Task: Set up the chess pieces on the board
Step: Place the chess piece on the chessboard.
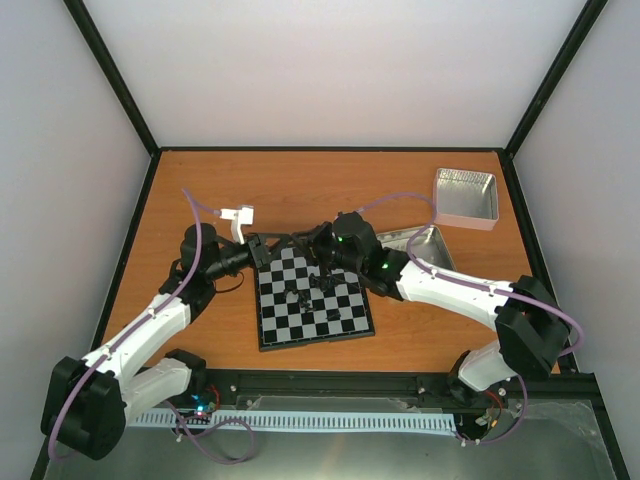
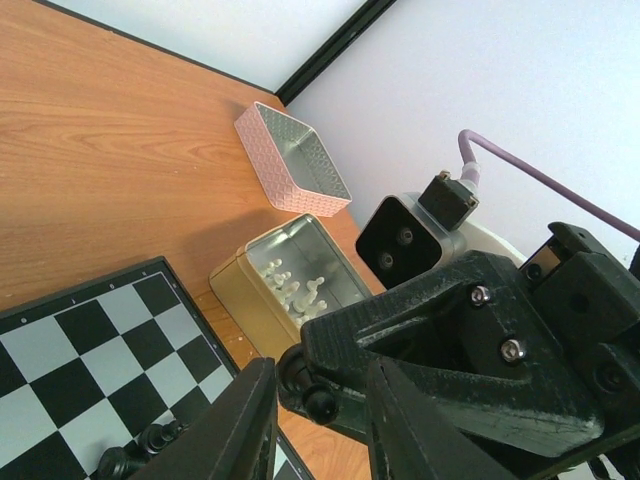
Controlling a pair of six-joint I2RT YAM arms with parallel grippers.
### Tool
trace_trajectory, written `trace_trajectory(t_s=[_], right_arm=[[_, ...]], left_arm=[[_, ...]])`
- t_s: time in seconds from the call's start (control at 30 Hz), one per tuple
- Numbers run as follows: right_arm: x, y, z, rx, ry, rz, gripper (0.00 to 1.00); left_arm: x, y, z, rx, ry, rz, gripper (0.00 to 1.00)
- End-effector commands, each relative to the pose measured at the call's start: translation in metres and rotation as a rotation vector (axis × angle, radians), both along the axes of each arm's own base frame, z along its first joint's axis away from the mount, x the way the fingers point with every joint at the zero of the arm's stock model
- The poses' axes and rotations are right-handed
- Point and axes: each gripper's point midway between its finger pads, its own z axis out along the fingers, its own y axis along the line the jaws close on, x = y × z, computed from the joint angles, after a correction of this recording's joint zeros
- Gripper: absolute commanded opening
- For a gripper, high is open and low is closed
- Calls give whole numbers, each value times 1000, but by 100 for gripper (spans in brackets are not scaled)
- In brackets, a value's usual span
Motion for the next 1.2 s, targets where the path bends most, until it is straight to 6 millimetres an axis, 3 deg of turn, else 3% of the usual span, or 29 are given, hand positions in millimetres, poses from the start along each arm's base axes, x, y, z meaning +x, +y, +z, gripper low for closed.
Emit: trace_trajectory(t_s=[0.0,0.17,0.63,0.7,0.83,0.9,1.03,1.17], right_arm=[[5,-1,2,39,0,-16,8],[7,1,5,53,-1,-7,8],[4,3,-2,45,10,28,9],[6,2,-2,40,1,27,16],[11,-7,-8,-15,-15,13,52],[16,-21,-16,-87,-40,-4,64],[24,-55,-30,-337,-179,-6,70],[20,-70,-38,-561,-328,107,71]], left_arm=[[-2,-2,7,-1,-44,-6,27],[-1,-5,6,-3,-45,-26,26],[6,-4,15,16,-89,-5,1],[7,-3,11,29,-80,3,1],[12,5,-3,118,-29,52,1],[19,16,-13,209,9,116,1],[24,52,-59,467,156,249,1],[25,71,-94,635,260,284,1]])
